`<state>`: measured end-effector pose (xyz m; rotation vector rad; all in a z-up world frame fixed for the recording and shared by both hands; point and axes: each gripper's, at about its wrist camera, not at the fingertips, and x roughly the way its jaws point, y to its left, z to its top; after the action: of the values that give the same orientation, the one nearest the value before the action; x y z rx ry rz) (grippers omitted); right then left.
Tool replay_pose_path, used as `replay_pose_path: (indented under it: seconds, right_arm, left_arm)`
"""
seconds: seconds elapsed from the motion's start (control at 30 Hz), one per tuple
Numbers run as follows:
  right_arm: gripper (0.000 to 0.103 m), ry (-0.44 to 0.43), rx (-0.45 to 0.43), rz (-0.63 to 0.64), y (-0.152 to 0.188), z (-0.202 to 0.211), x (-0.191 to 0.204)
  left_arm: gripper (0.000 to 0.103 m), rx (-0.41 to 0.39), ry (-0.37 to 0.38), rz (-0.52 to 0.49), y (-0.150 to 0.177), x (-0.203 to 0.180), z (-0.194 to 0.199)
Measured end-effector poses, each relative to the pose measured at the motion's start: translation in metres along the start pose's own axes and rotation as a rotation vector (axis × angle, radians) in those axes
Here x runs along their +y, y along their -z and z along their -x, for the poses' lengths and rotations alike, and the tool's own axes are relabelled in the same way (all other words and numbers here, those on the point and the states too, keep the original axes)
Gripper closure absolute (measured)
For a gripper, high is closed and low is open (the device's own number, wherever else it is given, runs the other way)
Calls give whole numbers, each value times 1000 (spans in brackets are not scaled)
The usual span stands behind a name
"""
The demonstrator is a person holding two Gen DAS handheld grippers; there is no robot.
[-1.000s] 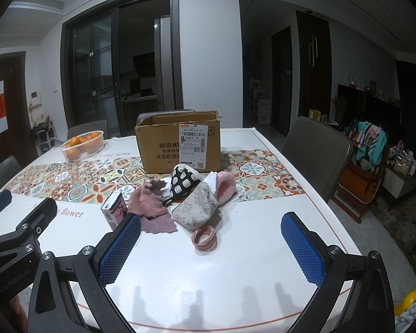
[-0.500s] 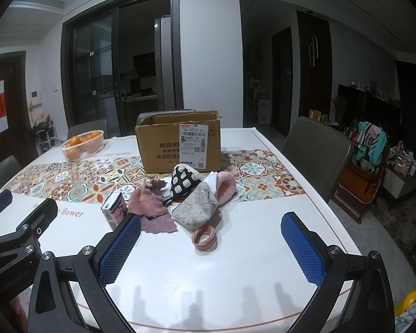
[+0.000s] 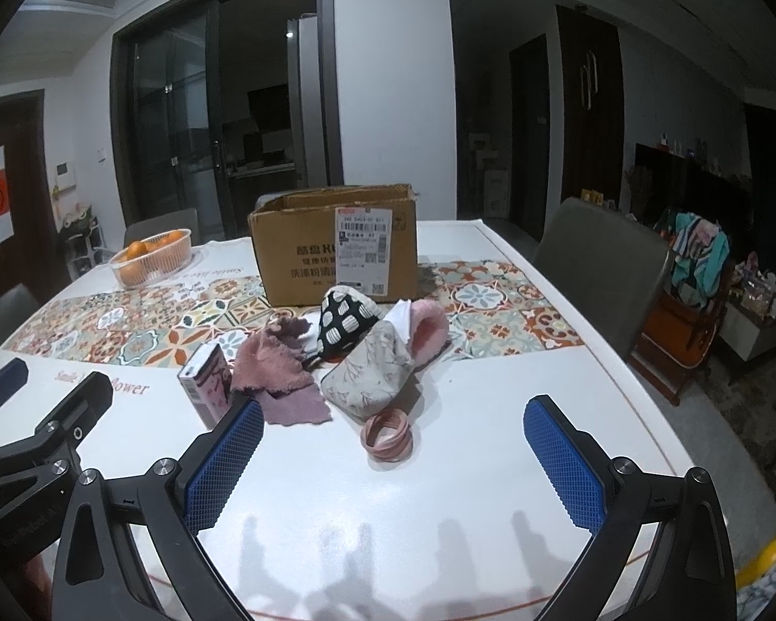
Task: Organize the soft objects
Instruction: 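Grasp the pink hair tie with the right tool while the left tool grasps the pink box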
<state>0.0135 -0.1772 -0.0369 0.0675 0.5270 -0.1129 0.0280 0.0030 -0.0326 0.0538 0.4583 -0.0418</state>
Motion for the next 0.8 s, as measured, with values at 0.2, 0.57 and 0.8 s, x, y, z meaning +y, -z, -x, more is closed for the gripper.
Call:
replay_pose_path:
  seconds: [0.2,0.57,0.8]
  right_arm:
    - [7,9,33,18,6,-26,4]
    - [19,29,101,77,16,-71,14]
    - [30,29,187,57,21,-103,9]
  left_arm:
    - [12,34,-2,-4,6,-1,-27]
    - [25,112,20,-21,11,-6,-76]
    - [37,167,30,-32,11,-10,-102]
